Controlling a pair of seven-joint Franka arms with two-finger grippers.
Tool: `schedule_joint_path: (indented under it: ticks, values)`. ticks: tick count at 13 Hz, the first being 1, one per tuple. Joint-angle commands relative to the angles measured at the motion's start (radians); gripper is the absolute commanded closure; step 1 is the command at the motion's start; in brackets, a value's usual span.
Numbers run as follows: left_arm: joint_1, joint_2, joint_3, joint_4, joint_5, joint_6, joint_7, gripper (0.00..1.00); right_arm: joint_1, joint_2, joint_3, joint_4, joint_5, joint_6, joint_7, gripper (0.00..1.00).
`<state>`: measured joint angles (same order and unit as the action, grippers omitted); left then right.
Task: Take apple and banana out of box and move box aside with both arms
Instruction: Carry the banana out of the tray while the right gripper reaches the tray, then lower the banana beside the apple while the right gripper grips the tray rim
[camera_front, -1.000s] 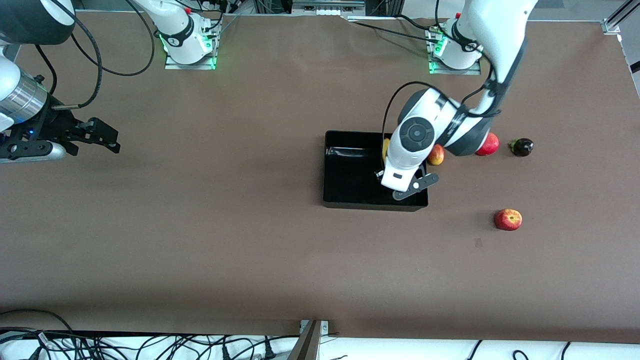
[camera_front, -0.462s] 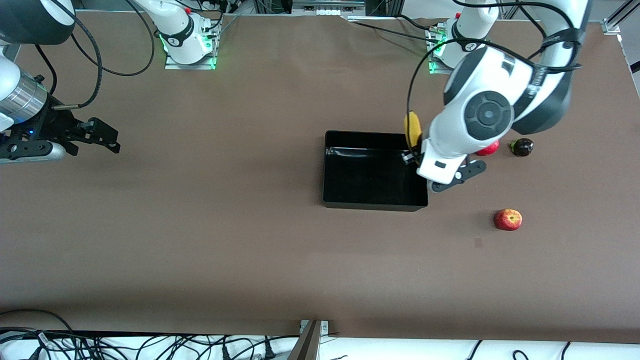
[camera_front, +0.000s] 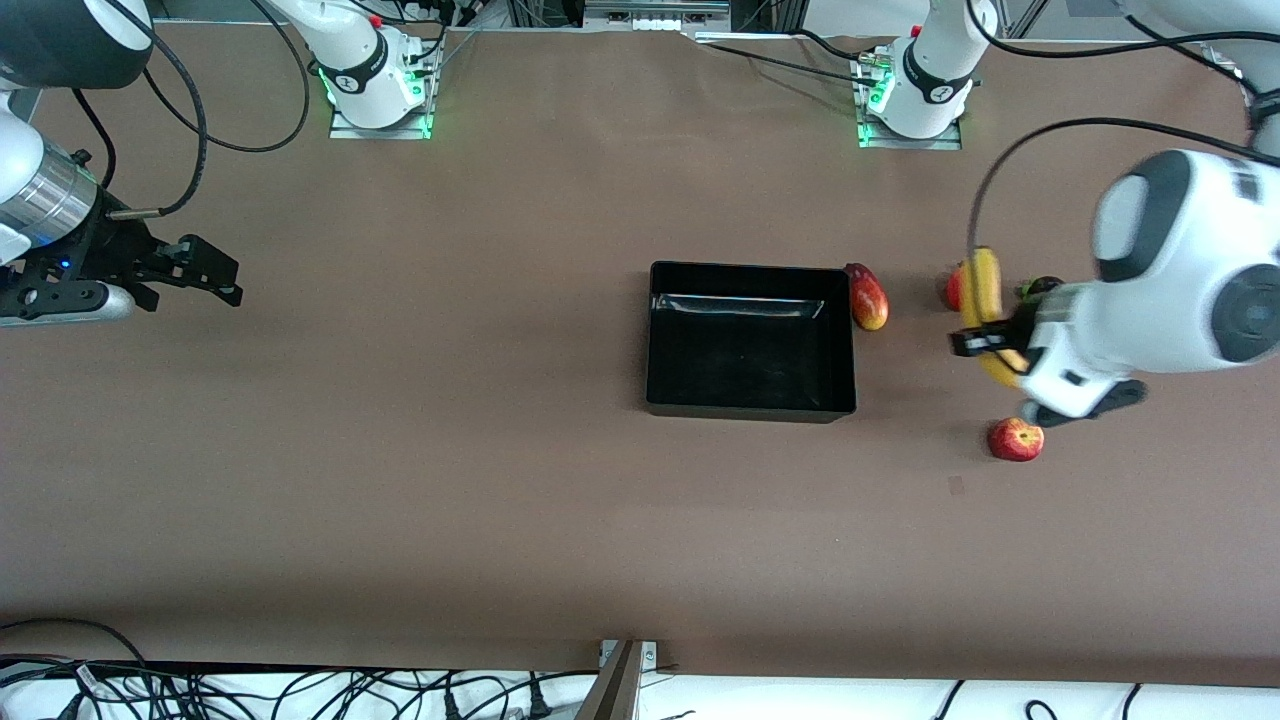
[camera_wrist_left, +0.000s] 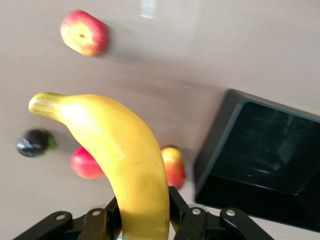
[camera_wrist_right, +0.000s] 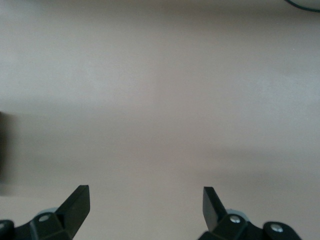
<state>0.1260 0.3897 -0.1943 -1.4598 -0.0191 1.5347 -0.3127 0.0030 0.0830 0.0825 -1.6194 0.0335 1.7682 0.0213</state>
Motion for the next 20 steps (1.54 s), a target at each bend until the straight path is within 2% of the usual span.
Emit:
schedule_joint_path:
  ticks: [1, 3, 6, 8, 9, 12, 15, 18, 20]
  values:
    - [0.130, -0.002, -0.011, 0.007, 0.076, 0.002, 0.240, 1.00, 0.012, 0.021, 0.003, 0.015, 0.051, -0.003, -0.011, 0.00]
    - [0.194, 0.029, -0.010, 0.010, 0.123, 0.073, 0.370, 1.00, 0.018, 0.021, 0.006, 0.010, 0.054, -0.018, -0.029, 0.00]
    - [0.231, 0.116, -0.010, 0.015, 0.194, 0.221, 0.417, 1.00, 0.100, 0.095, 0.003, 0.003, 0.042, -0.073, -0.023, 0.00]
    - [0.241, 0.193, -0.010, 0.018, 0.250, 0.329, 0.417, 1.00, 0.145, 0.136, 0.006, 0.003, 0.075, -0.069, -0.003, 0.00]
    - [0.242, 0.224, -0.010, 0.015, 0.269, 0.391, 0.415, 1.00, 0.164, 0.162, 0.006, 0.003, 0.121, -0.055, 0.017, 0.00]
    - [0.248, 0.291, 0.022, 0.007, 0.283, 0.516, 0.415, 1.00, 0.282, 0.253, 0.005, 0.001, 0.132, 0.080, 0.095, 0.00]
    - [0.250, 0.360, 0.055, -0.025, 0.294, 0.672, 0.414, 1.00, 0.437, 0.342, 0.005, 0.010, 0.115, 0.250, 0.357, 0.00]
    - [0.264, 0.399, 0.062, -0.076, 0.297, 0.775, 0.414, 1.00, 0.544, 0.438, 0.002, 0.035, 0.108, 0.379, 0.527, 0.00]
    - [0.264, 0.413, 0.076, -0.132, 0.297, 0.870, 0.414, 1.00, 0.622, 0.501, -0.006, 0.087, 0.050, 0.398, 0.642, 0.00]
